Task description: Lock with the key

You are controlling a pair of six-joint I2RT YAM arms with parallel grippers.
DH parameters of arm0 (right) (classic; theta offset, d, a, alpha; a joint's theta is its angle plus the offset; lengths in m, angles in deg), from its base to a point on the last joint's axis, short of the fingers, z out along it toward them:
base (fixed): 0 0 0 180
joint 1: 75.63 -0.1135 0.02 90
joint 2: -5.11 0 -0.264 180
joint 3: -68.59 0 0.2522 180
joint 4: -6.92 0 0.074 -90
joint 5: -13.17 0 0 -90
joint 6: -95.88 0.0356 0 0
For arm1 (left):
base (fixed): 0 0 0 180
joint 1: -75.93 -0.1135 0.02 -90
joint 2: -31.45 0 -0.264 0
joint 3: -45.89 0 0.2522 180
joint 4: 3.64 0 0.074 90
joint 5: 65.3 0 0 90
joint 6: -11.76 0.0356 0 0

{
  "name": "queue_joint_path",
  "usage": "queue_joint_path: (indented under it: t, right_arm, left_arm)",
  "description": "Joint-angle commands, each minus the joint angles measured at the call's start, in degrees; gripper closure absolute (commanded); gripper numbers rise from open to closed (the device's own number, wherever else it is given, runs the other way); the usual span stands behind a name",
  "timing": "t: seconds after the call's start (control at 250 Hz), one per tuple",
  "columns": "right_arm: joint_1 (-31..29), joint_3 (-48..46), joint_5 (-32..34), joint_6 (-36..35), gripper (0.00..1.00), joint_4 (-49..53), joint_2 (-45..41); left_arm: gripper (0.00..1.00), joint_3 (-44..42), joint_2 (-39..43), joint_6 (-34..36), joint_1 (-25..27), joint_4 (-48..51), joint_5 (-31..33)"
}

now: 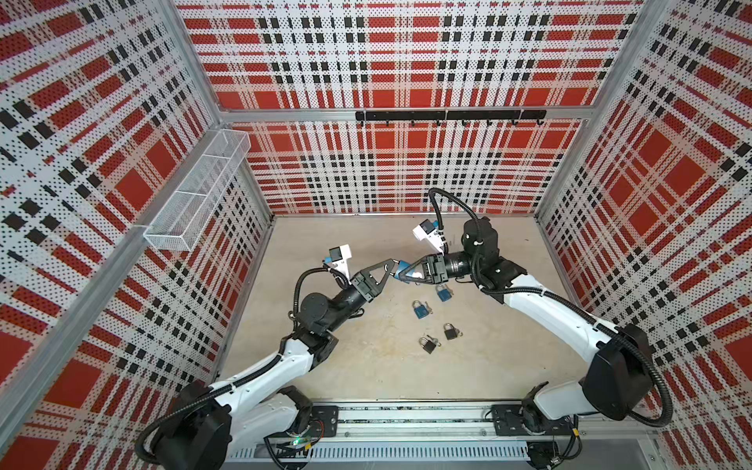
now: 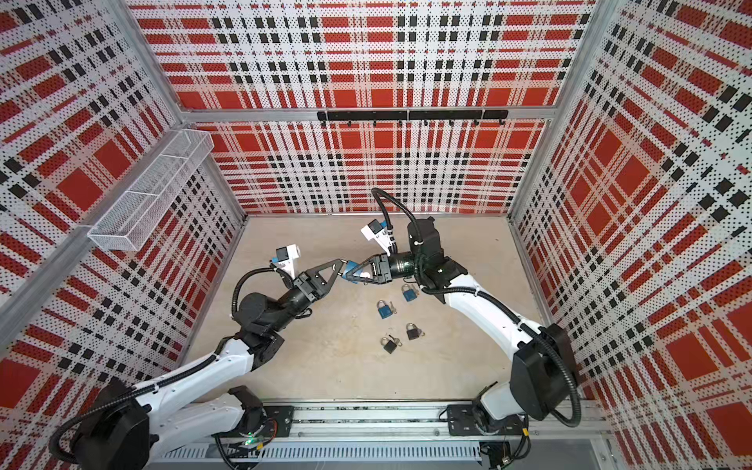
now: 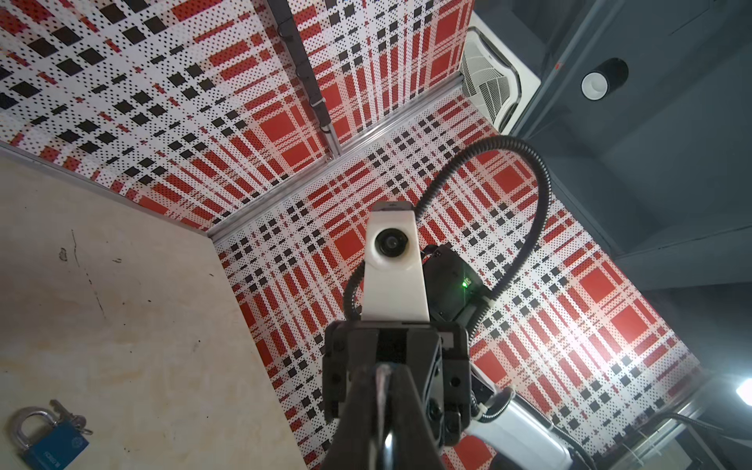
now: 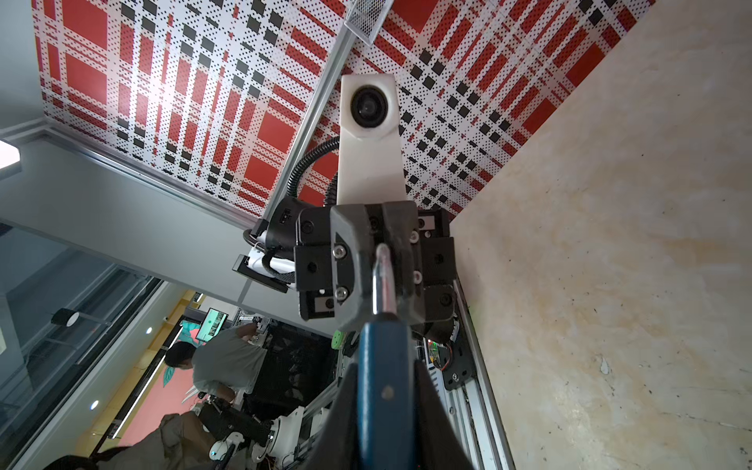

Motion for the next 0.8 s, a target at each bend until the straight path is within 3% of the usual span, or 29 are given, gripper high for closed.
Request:
queue_joint_path:
  t: [0.0,0.252,0.284,0.348,0.392,0.556,0.796]
  right_arm:
    - [-2.88,3.63,7.42,0.49,1.0,-12.45,2.08]
    - [-2.87,2.21,7.91,-2.7,1.0,-7.62,0.79]
    - [-2.78,1.71,8.05,-2.78,0.92,-7.42,0.62]
    - [-2.8,0.91,7.91,-2.82,0.88,-7.45,0.32]
    - [-2.8,0.23,7.73,-2.71,0.78,-7.64,0.15]
    - [-2.24,-3.31,7.38,0.33,0.61,-11.98,-0.82]
    - [-1.81,-6.61,7.02,2.44,0.59,-14.91,-1.88]
  left_arm:
    - [1.0,-1.8,-1.87,2.37,7.84,8.58,-19.58]
    - [1.0,1.19,3.69,5.44,-0.05,18.43,-18.86]
    - [1.0,1.79,4.4,5.93,-1.35,19.87,-18.65]
    - [1.0,2.96,5.98,7.01,-4.11,23.07,-18.61]
    - [1.0,3.85,6.93,7.75,-6.12,24.91,-18.48]
    - [1.0,6.15,8.98,8.42,-12.04,27.63,-19.17]
    - [1.0,7.81,9.41,7.76,-16.03,28.1,-19.58]
